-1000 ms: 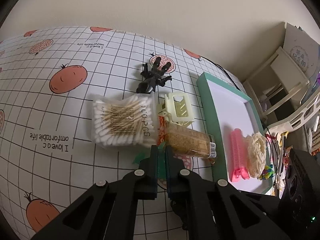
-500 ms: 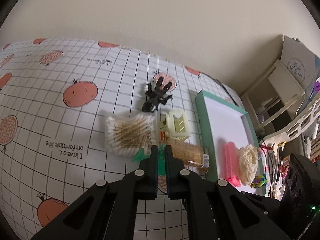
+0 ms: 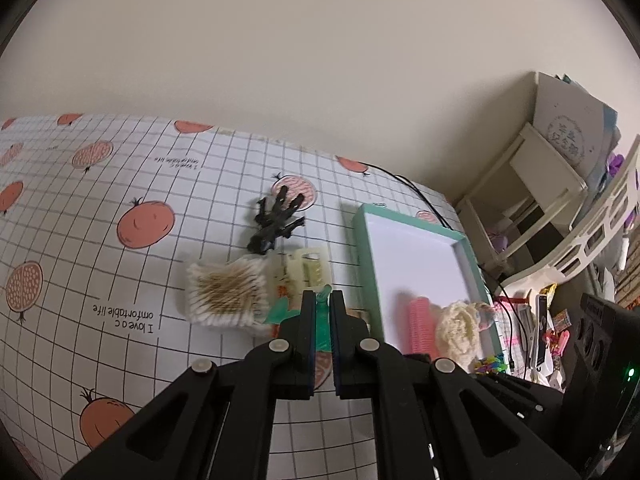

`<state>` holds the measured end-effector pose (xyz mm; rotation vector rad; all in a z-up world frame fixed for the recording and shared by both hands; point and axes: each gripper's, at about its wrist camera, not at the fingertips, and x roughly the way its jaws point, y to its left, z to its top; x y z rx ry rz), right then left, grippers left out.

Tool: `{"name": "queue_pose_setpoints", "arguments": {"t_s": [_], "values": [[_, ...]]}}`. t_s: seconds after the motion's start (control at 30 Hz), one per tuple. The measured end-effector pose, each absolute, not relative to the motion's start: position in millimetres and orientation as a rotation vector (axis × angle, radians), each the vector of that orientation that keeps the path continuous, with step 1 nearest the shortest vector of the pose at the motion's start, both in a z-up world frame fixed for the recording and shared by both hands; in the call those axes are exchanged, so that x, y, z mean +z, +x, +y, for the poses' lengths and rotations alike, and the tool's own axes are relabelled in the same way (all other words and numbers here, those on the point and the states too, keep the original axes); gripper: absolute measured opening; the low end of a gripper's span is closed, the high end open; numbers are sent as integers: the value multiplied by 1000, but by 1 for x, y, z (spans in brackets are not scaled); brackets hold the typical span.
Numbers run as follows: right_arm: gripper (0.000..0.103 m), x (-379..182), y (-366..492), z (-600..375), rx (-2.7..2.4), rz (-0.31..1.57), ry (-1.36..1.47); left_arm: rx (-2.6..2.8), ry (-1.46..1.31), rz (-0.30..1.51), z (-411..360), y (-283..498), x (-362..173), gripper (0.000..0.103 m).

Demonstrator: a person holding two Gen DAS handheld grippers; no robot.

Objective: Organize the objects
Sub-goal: 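Carry the toy car and green toy over the white tray and lower them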

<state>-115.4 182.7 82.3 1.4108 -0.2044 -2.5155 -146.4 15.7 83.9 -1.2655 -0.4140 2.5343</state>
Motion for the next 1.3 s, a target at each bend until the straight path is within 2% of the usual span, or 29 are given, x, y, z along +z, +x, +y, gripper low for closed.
{"name": "queue_pose_setpoints", "arguments": {"t_s": [0.47, 0.93, 1.3], "values": [[28, 97, -112, 250, -2633, -328, 1407, 2485, -1226, -305, 71, -136, 105, 6], [28, 88, -103, 330, -2782, -436, 1468, 2372, -1260, -217, 130, -130, 91, 6], [28, 80, -101, 357, -2820, -476, 1532, 2264, -1305, -124, 165, -123, 76, 6]]}}
